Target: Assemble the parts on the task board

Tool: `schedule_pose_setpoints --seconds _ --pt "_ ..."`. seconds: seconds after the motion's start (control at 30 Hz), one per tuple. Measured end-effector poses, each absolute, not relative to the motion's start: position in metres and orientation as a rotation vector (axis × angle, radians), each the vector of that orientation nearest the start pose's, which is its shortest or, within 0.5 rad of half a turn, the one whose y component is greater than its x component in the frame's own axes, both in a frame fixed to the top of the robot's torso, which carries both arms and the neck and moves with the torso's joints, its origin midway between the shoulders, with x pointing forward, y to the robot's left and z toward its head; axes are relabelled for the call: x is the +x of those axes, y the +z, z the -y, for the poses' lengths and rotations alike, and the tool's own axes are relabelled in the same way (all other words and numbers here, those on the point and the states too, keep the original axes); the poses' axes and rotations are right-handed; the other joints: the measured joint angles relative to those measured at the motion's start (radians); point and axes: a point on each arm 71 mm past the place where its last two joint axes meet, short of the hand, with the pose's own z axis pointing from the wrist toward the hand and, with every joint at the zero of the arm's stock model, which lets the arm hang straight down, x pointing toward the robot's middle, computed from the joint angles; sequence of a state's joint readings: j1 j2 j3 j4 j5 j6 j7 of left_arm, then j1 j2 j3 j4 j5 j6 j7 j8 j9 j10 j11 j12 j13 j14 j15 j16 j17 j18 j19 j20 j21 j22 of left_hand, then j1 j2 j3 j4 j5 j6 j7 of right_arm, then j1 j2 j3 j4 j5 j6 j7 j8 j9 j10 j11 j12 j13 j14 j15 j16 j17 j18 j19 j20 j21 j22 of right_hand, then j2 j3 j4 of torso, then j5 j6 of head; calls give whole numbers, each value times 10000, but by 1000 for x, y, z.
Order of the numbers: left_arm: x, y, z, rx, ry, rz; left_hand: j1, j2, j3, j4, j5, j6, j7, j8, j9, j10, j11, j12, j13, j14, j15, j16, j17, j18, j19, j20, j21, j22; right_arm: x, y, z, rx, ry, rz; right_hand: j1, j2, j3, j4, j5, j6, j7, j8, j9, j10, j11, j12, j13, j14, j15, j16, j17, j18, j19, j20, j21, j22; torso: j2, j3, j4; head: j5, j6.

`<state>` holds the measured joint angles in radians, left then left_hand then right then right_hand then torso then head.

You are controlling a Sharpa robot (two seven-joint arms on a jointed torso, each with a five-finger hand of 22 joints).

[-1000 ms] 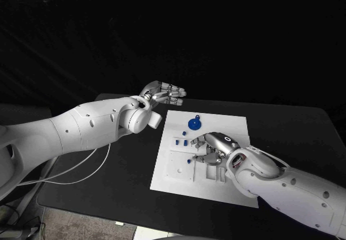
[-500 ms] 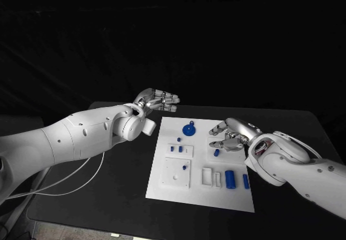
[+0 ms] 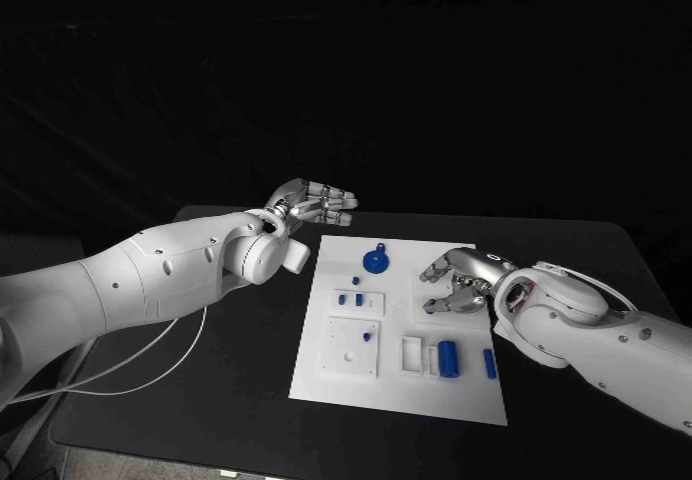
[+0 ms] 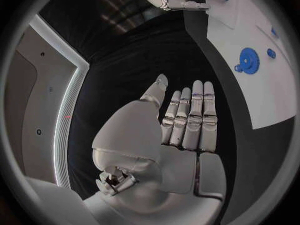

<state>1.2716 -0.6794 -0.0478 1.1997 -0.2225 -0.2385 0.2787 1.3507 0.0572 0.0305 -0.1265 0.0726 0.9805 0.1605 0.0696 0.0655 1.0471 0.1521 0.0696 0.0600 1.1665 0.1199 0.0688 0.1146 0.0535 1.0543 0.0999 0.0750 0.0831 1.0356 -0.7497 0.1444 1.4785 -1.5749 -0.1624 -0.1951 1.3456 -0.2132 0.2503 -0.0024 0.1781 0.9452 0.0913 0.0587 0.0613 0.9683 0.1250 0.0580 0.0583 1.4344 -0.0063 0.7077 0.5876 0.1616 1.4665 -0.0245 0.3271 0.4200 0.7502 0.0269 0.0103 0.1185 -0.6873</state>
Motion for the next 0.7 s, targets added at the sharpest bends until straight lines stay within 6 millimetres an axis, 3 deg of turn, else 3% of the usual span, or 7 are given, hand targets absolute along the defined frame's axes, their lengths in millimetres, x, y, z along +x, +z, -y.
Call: schedule_pose_setpoints --seconds 0.13,0.3,0.47,0.7 --pt "555 -166 -217 -8958 -13518 -15010 0 0 0 0 0 0 0 0 0 0 0 0 0 0 0 0 0 -1 0 0 0 0 486 -217 168 -1915 5807 -18006 0 0 86 -104 0 0 0 0 1 102 -88 -1 0 -1 -1 0 -10 1 0 0 0 -73 6 -2 6 -17 -27" --pt "555 -166 -217 -8957 -13526 -15020 0 0 0 0 0 0 0 0 0 0 0 0 0 0 0 0 0 -1 0 0 0 1 486 -223 169 -2236 5427 -18211 -139 217 467 -638 -271 175 -18 0 1 480 -141 -1 0 -2 -3 0 -10 -1 0 0 103 -124 6 -7 5 -28 -58" --pt "555 -166 -218 -8956 -13527 -15027 0 0 0 0 0 0 0 0 0 0 0 0 0 0 0 0 0 0 0 0 0 1 486 -227 169 -2480 5065 -18275 -494 468 1664 -1385 -770 747 95 0 1 942 -251 -1 -1 50 -55 0 -4 0 -18 -21 310 -40 6 -7 -4 -22 -73" --pt "555 -166 -218 -8953 -13535 -15037 0 0 0 0 0 0 0 0 0 0 0 0 0 0 0 0 0 -1 0 0 0 1 486 -228 166 -2768 4784 -18182 -956 531 2953 -1826 -1017 1436 185 0 1 1387 -338 -2 -1 75 -79 59 85 -3 2 -76 587 242 -1 -3 -6 -35 -75"
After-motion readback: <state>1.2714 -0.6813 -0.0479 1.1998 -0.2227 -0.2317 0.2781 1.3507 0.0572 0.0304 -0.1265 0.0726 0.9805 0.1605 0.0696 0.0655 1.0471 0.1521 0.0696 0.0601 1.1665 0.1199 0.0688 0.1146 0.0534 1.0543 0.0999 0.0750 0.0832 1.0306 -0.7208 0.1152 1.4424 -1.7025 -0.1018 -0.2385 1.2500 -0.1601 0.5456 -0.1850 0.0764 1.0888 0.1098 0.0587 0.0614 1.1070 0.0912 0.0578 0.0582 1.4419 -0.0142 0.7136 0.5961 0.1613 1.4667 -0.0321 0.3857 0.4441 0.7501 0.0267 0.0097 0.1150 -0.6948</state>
